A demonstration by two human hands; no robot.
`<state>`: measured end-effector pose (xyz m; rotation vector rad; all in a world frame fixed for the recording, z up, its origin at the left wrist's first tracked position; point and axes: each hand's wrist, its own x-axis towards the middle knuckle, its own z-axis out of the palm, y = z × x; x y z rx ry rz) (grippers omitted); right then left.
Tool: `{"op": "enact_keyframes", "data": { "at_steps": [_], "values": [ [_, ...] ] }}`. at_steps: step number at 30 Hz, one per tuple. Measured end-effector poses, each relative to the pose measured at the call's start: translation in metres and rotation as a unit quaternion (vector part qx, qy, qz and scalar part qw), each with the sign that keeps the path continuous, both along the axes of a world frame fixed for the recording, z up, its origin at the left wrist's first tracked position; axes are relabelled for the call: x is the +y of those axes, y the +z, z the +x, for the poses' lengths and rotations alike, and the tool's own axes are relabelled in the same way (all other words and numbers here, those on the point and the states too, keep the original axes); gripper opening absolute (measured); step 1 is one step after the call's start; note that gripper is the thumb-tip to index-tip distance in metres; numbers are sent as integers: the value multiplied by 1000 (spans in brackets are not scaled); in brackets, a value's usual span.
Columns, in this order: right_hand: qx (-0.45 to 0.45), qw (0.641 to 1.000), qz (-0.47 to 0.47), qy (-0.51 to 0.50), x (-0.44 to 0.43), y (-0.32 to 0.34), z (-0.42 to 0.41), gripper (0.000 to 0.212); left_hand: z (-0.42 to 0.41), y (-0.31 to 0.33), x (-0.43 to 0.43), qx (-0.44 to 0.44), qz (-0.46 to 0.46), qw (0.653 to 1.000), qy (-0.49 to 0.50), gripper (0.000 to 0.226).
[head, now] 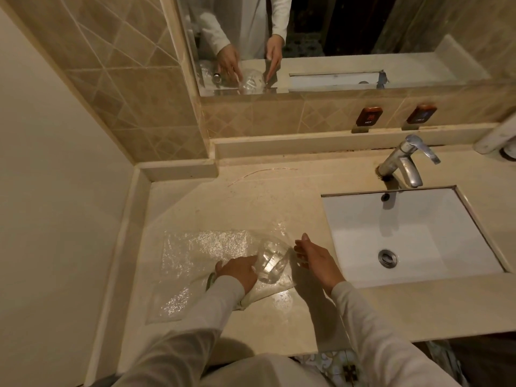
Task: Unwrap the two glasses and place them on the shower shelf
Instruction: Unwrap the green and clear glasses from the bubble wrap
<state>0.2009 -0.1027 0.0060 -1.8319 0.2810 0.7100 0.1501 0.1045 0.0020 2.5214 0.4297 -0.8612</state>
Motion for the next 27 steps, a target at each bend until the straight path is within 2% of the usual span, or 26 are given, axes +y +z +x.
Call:
{"op": "enact_keyframes", "data": {
  "at_steps": [1,5,9,14,19,23,27],
  "values": [
    [-5,1000,-6,-2,-1,0,-1,74,2,1,-3,20,10,1000,-18,50],
    [-25,999,-31,-1,-8,-5,-3,40,11,-2,-10,65,58,995,-53,56],
    [-25,999,-31,17,-18,-16,-3,52,14,-6,-16,27,51,997,-49,57],
    [-32,999,4,1,-13,-20,-1,6,12,-7,-17,6,39,999,-23,51],
    [-5,999,34,-11,-14,-20,-1,24,10,5,-17,-45,13,999,20,47],
    [-11,999,28,16,-24,-18,2,28,9,11,-18,-92,-51,992,76,43],
    [-18,999,38,2,-34,-9,10,28,10,19,-28,-125,-102,981,109,41]
  ]
}}
